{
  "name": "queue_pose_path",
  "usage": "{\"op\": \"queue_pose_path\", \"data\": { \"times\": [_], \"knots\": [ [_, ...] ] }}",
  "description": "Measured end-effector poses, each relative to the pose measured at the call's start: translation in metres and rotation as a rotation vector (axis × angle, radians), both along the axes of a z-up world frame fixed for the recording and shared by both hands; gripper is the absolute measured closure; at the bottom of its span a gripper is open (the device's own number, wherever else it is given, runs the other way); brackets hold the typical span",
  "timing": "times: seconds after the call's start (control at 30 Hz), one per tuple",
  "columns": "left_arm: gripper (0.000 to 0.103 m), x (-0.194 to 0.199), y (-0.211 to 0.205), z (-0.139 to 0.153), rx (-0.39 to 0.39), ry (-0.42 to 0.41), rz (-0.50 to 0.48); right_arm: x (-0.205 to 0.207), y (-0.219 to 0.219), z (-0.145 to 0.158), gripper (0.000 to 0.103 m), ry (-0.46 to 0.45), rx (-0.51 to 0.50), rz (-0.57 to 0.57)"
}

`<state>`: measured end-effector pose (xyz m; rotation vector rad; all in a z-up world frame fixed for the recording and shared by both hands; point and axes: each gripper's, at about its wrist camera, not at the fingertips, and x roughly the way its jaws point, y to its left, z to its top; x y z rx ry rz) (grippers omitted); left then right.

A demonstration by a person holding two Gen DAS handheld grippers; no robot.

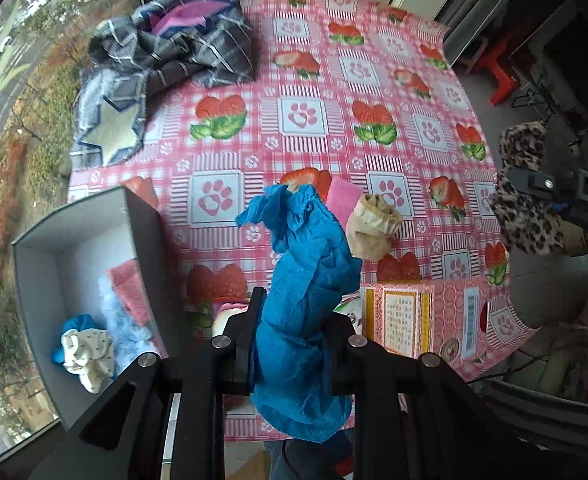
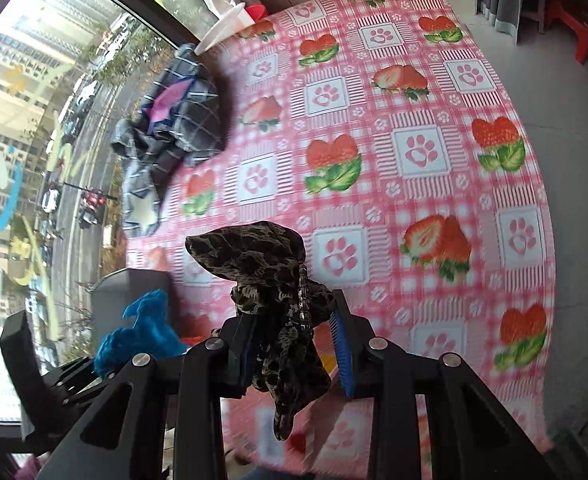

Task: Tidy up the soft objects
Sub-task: 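Carry the blue cloth and leopard-print item toward the white box with both tools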

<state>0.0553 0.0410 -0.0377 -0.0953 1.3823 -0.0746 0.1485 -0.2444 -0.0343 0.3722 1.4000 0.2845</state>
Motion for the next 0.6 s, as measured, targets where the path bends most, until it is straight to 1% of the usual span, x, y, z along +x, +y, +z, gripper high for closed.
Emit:
{"op": "queue_pose_path", "data": {
  "times": [0.13, 0.23, 0.33, 0.47, 0.6],
  "knots": [
    [0.078, -0.014, 0.013, 0.009, -0.016, -0.025, 0.022, -0.024, 0.019, 0.026, 0.069, -0.024, 0.038, 0.024],
    [0.078, -0.024, 0.023, 0.013, -0.041, -0.047, 0.055, -0.045, 0.043, 0.043, 0.069, -0.04, 0.038, 0.086],
    [0.078, -0.035, 0.032, 0.017, -0.054, -0.062, 0.081, -0.061, 0.067, 0.048, 0.069, -0.036, 0.047, 0.135],
    [0.078, -0.052, 0.049, 0.024, -0.043, -0.092, 0.116, -0.072, 0.098, 0.047, 0.069, -0.024, 0.05, 0.198],
    [0.078, -0.072, 0.072, 0.031, -0.035, -0.118, 0.18, -0.081, 0.133, 0.045, 0.069, -0.019, 0.039, 0.278]
  ]
}}
